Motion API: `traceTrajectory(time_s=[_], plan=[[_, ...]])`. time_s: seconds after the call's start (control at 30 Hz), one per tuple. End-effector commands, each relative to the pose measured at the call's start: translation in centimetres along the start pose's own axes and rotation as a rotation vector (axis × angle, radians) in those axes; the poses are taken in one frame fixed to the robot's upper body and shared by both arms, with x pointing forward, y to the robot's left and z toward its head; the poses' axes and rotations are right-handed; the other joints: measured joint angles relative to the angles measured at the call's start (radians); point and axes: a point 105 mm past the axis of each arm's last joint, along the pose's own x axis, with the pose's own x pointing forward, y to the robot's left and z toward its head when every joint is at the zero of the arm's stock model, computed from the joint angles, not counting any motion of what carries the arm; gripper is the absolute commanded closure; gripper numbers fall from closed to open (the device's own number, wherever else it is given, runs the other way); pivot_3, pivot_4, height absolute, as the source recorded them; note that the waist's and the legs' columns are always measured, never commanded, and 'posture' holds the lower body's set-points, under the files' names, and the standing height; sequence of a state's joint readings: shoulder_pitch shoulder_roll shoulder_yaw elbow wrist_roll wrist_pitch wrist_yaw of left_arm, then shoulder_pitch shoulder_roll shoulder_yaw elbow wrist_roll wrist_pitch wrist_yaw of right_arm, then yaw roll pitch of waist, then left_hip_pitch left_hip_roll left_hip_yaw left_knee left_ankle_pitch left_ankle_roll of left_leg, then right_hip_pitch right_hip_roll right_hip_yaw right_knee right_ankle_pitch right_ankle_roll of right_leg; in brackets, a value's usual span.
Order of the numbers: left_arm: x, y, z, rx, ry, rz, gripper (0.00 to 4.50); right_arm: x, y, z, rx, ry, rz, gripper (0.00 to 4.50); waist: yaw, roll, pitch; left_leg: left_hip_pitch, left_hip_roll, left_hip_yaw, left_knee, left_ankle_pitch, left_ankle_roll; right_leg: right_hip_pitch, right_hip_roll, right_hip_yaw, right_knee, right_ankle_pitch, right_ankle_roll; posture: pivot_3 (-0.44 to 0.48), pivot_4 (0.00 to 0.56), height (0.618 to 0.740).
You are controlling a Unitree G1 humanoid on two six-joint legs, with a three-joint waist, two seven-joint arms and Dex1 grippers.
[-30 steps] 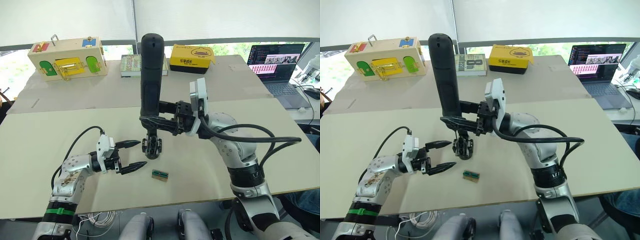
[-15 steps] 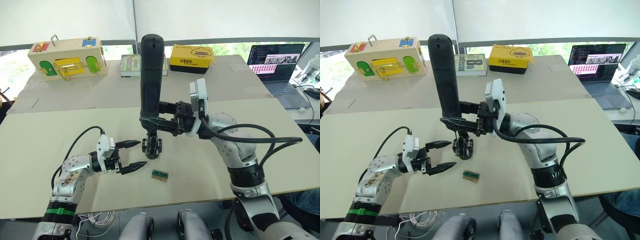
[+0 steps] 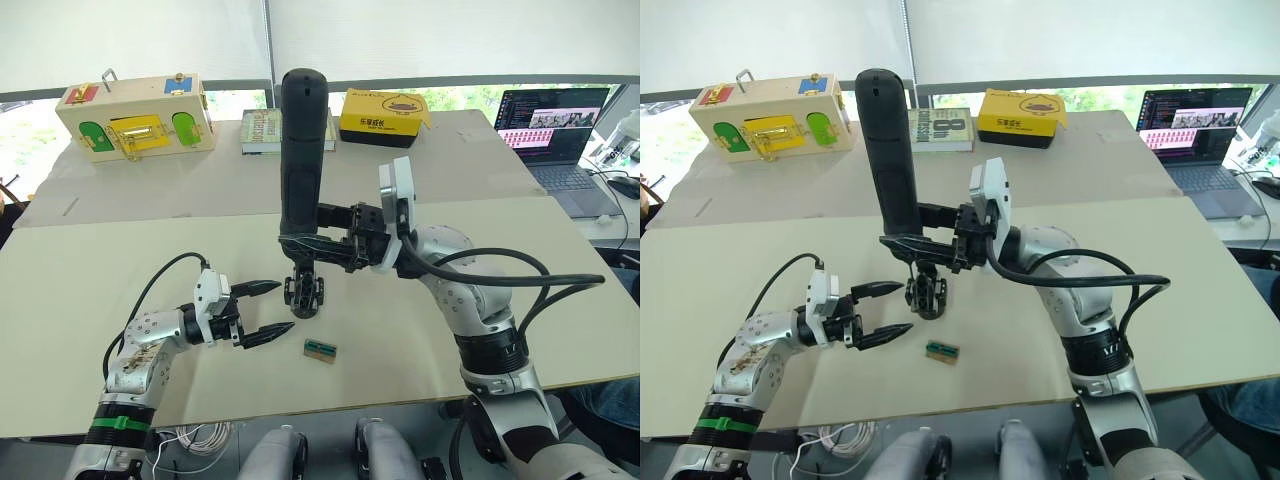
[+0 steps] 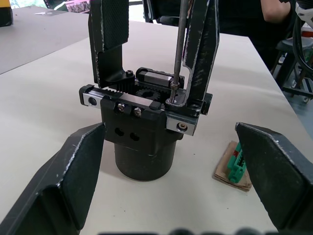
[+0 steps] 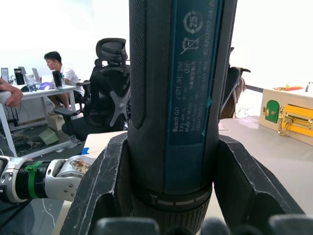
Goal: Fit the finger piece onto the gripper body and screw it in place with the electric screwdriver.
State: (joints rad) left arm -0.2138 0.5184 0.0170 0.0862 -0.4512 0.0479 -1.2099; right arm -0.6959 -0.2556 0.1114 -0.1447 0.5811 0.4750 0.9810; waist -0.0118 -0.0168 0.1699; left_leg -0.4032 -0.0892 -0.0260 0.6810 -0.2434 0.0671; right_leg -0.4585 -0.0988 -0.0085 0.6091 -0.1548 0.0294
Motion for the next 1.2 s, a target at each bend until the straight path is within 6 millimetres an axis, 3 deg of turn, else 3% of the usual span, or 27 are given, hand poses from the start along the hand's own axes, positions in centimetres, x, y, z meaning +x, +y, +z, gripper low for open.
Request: traceTrajectory(time_s=[0.03,0.4,0.73,1.2], plan=[[0.2,-0.2,0.5,0.03,-0.012,-0.012,0.0,0.6,0.3,2.0,-0.082,-0.044,0.035,2.58,0.0,0.0,0.0,0.0,0.0,0.0,0.0,0.0,0.0,0.0,0.0,0.0,0.0,0.0,0.0,0.0,0.15,0.74],[0.4,-0.2,0.4,0.039,-0.009,-0.006,0.0,0.7,0.1,1.5,-0.084,-0.016,0.025,2.58,0.0,0.0,0.0,0.0,0.0,0.0,0.0,0.0,0.0,0.0,0.0,0.0,0.0,0.0,0.0,0.0,0.15,0.74],[1.0,0.9,-1.4,0.066,0.069,0.05,0.0,0.9,0.4,1.3,-0.088,-0.015,0.037,2.58,0.0,0.0,0.0,0.0,0.0,0.0,0.0,0.0,0.0,0.0,0.0,0.0,0.0,0.0,0.0,0.0,0.15,0.74],[3.3,1.6,-2.9,0.065,0.096,0.052,0.0,0.8,0.2,1.2,-0.101,-0.007,0.029,2.58,0.0,0.0,0.0,0.0,0.0,0.0,0.0,0.0,0.0,0.0,0.0,0.0,0.0,0.0,0.0,0.0,0.15,0.74]])
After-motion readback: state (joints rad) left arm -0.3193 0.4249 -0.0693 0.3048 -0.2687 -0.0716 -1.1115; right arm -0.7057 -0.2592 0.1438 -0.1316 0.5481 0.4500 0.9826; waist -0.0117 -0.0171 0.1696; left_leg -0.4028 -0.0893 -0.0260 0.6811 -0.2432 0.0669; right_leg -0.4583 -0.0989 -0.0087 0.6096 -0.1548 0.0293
